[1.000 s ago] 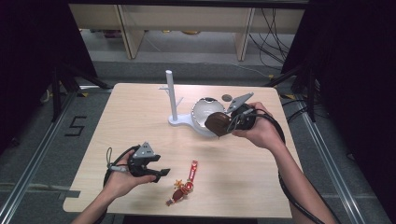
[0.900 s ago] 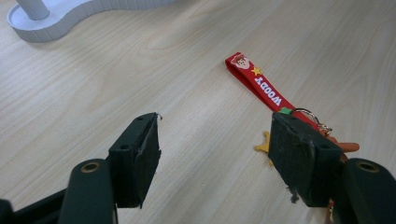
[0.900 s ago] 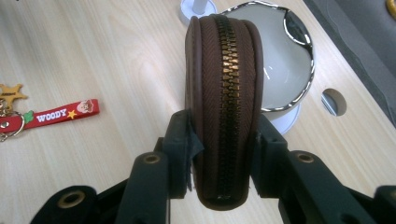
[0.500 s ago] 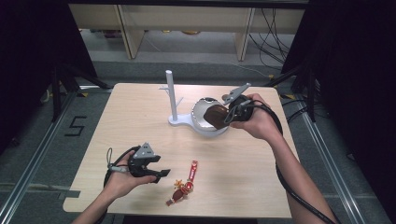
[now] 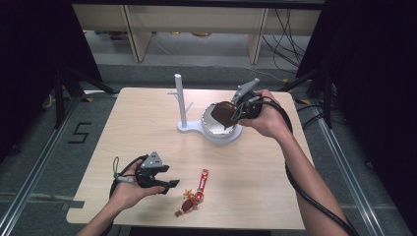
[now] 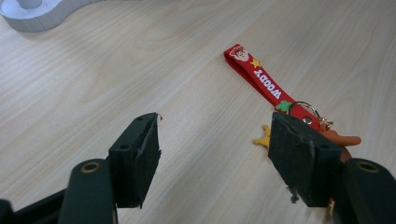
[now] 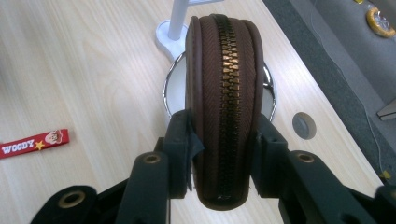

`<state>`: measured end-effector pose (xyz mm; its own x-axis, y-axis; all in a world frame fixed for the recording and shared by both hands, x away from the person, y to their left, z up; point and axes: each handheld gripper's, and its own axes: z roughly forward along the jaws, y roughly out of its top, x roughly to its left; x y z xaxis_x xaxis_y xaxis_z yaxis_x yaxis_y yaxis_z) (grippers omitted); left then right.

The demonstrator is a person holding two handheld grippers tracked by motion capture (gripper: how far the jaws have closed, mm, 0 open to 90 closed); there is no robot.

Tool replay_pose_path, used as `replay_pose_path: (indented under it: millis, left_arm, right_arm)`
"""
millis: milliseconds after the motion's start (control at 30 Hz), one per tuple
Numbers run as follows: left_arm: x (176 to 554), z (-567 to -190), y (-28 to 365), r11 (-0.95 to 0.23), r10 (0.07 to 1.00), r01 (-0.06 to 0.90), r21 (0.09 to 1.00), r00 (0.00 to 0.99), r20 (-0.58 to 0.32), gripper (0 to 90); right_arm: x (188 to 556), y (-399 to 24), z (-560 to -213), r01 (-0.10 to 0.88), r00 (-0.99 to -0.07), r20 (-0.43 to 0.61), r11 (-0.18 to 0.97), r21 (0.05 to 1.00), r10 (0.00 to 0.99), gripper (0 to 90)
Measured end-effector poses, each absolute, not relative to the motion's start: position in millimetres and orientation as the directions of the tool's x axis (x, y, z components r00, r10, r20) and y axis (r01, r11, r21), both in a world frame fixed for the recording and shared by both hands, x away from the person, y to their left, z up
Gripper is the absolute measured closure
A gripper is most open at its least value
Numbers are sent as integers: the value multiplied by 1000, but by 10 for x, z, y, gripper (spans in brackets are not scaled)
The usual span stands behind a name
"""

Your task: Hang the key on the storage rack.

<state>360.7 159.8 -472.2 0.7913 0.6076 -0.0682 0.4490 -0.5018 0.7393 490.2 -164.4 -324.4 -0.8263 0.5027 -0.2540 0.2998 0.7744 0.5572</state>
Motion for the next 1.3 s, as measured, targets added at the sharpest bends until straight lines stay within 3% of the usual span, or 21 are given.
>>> replay_pose_path:
  millis: [467, 1067, 1300]
  left_arm:
    - [3579, -4739, 1601, -486, 609, 458, 744, 788, -88, 329]
    - [3575, -4739, 1629, -500, 604, 458, 735, 792, -83, 328]
    - [3578, -4749, 1622, -500, 604, 459, 734, 792, -84, 327]
  right_arm:
    - [5104, -1614, -3398, 335, -816, -246, 774, 537, 523, 651]
    - [5228, -1435, -3622, 308, -837, -275, 823, 478, 473, 648]
    - [5280, -1398, -3735, 326, -844, -238, 811, 485, 481, 647]
